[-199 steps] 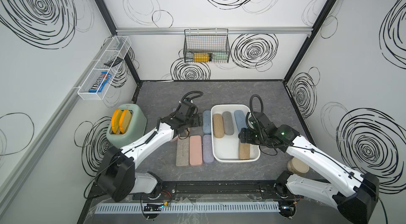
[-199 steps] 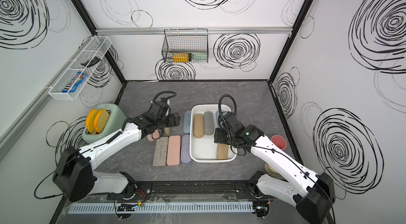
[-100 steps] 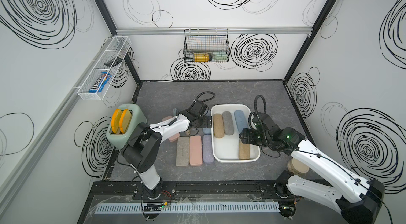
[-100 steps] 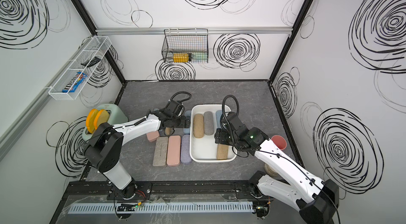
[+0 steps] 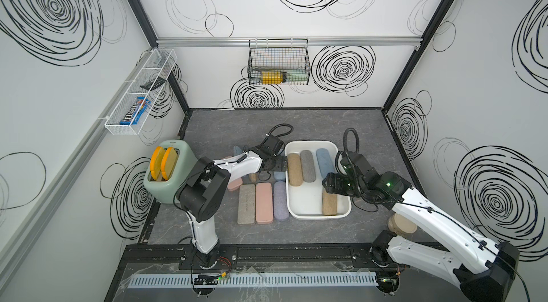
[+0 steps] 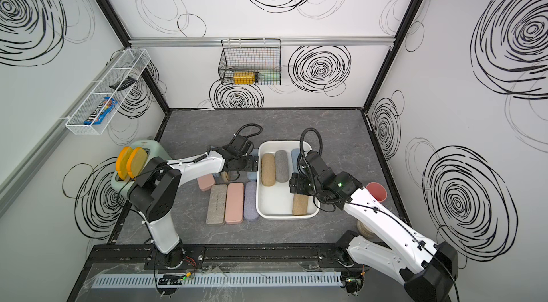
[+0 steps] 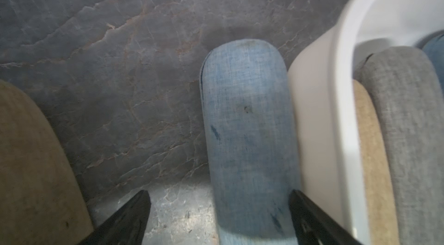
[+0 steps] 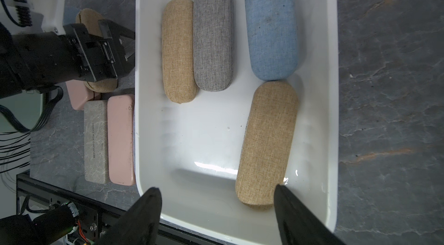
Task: Put the glasses cases into the storage boxes
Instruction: Pick up the glasses case at the center of the board.
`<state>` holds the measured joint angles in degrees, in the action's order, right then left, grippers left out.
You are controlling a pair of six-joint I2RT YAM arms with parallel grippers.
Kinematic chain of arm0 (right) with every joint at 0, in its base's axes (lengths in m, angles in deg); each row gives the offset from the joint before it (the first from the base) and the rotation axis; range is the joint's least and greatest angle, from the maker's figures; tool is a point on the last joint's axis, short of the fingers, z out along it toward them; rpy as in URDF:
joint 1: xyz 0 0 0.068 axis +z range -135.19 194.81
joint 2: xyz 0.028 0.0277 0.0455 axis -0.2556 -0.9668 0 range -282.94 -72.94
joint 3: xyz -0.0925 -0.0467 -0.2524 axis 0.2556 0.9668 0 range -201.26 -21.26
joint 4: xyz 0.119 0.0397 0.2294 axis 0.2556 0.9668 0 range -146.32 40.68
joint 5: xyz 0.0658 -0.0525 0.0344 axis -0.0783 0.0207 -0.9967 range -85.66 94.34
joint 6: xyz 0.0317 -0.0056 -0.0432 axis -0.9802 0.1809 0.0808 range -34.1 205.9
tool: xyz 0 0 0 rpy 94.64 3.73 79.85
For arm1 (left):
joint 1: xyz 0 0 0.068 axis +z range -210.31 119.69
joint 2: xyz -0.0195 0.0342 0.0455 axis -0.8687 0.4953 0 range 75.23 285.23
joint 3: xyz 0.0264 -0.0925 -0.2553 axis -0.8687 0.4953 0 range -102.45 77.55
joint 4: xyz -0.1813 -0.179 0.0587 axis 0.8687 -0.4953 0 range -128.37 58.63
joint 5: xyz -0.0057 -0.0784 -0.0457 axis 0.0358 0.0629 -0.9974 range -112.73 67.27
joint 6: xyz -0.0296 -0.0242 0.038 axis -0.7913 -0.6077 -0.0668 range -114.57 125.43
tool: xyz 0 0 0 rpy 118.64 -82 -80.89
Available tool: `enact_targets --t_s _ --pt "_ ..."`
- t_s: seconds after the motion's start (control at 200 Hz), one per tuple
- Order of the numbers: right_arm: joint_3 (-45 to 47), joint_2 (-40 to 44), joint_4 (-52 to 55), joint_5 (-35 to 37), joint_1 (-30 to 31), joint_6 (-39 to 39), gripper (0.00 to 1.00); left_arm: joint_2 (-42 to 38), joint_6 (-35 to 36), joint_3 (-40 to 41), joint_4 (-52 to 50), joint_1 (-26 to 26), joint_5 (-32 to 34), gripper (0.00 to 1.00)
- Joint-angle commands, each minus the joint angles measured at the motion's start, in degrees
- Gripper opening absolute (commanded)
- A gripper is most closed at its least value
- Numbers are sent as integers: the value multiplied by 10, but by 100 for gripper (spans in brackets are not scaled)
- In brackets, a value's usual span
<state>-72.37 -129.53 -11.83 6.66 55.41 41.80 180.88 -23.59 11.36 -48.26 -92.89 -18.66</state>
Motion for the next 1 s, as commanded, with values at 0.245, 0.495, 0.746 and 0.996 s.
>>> enact_targets --t_s 0.245,0.495,0.746,0.996 --pt "12 5 -15 3 2 -11 78 -11 -25 -13 -48 13 70 87" --pt "10 6 -22 -1 2 -11 78 -15 -21 -19 -35 6 47 92" --pt "13 16 -17 -3 3 -12 77 3 -14 -50 -34 -11 35 98" --pt "13 20 -18 -5 3 -12 77 30 -14 -59 -30 10 12 93"
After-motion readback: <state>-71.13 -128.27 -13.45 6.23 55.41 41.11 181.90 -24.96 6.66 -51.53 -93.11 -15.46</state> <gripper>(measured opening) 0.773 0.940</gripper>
